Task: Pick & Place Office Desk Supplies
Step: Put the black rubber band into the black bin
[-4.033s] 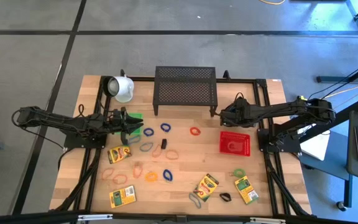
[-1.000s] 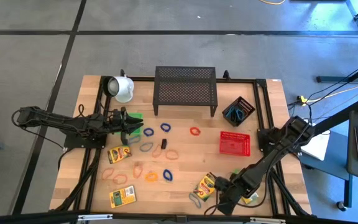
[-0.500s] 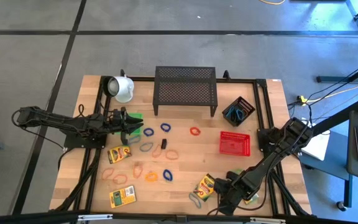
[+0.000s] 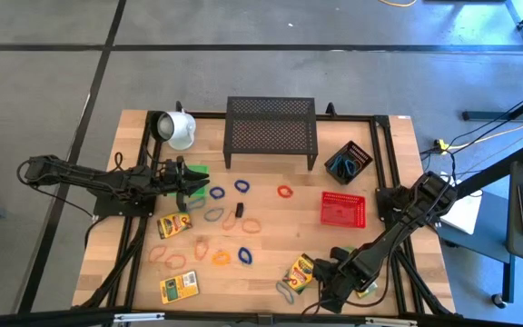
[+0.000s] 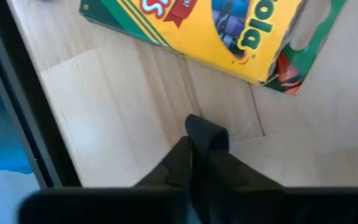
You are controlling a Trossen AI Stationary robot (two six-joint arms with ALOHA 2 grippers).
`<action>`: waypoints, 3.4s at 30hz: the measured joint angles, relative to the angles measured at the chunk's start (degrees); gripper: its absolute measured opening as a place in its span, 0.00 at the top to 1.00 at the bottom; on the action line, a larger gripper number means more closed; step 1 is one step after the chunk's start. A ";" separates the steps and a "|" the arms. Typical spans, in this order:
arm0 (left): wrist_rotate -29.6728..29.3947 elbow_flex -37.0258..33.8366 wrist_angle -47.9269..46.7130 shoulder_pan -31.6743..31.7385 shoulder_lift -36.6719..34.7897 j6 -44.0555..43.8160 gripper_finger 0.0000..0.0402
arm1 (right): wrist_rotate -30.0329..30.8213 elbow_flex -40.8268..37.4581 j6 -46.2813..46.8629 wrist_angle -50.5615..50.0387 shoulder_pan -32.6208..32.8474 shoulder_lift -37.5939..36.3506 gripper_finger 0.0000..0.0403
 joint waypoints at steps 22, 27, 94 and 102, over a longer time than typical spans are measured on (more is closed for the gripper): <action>0.01 -0.01 0.00 0.02 0.00 -0.03 0.77 | 14.69 10.40 -11.66 1.37 0.24 -5.09 0.98; 0.01 -0.01 0.00 0.02 0.01 0.02 0.77 | 36.71 16.67 -23.46 2.06 -0.02 -5.09 0.98; 0.03 -0.01 0.00 0.02 0.01 0.00 0.77 | 40.11 14.30 -3.11 -61.63 -43.24 -19.87 0.93; 0.03 -0.01 -0.04 0.01 0.02 -0.01 0.77 | 36.38 1.92 1.79 -57.16 -52.03 -25.14 0.93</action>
